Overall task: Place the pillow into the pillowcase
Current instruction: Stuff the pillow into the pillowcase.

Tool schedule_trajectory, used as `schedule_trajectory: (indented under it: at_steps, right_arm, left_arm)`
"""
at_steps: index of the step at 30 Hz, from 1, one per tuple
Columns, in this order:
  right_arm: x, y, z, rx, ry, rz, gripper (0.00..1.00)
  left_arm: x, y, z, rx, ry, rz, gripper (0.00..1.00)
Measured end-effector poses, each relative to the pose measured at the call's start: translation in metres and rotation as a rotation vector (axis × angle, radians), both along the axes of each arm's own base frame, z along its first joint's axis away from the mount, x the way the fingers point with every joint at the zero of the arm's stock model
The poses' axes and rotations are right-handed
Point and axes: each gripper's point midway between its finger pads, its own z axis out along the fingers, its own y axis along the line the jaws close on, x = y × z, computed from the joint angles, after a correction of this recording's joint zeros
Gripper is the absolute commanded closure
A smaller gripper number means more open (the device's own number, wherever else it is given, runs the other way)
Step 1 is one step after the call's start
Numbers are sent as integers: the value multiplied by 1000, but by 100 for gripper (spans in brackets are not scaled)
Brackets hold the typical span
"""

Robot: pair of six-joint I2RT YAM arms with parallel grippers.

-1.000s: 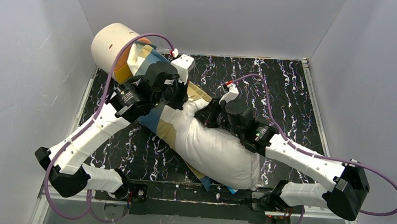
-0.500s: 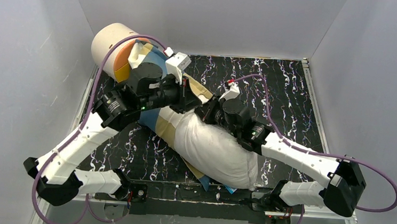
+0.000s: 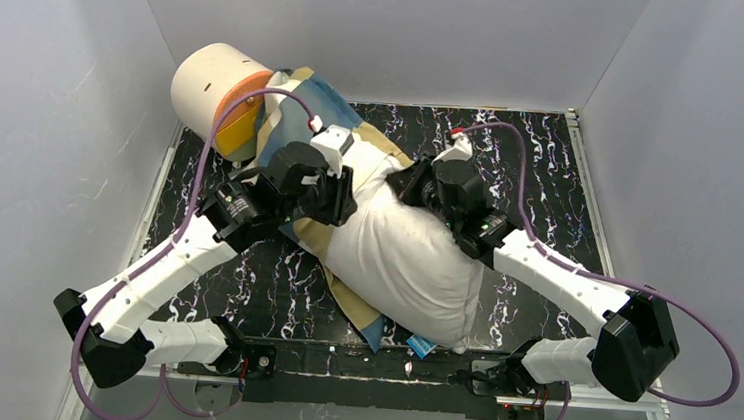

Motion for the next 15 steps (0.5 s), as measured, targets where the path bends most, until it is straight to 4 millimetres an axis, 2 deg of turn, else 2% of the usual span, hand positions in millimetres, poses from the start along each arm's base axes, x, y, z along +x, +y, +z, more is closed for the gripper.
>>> schedule_trajectory:
  at_steps: [3, 6, 7, 9, 10, 12, 13, 15]
  right_arm:
    - [17, -21, -8, -5, 13, -49, 99]
    - [22, -28, -15, -6, 22, -60, 99]
    - [23, -30, -17, -2, 23, -60, 96]
    - [28, -37, -19, 5, 25, -66, 80]
    - [31, -41, -19, 5, 26, -71, 73]
    - [38, -53, -22, -20, 34, -80, 58]
    - [41, -60, -23, -47, 45, -86, 50]
    - [45, -72, -22, -110, 59, -79, 36]
  left_arm:
    - [7, 25, -35, 127, -1, 89, 52]
    - [19, 44, -65, 236, -20, 173, 41]
    - [23, 47, -70, 262, -27, 192, 40]
    - [39, 46, -79, 307, -56, 223, 40]
    - [48, 41, -83, 324, -71, 225, 44]
    - [63, 31, -96, 357, -82, 221, 75]
    - [71, 23, -104, 376, -83, 211, 84]
    - [82, 11, -115, 393, -83, 189, 92]
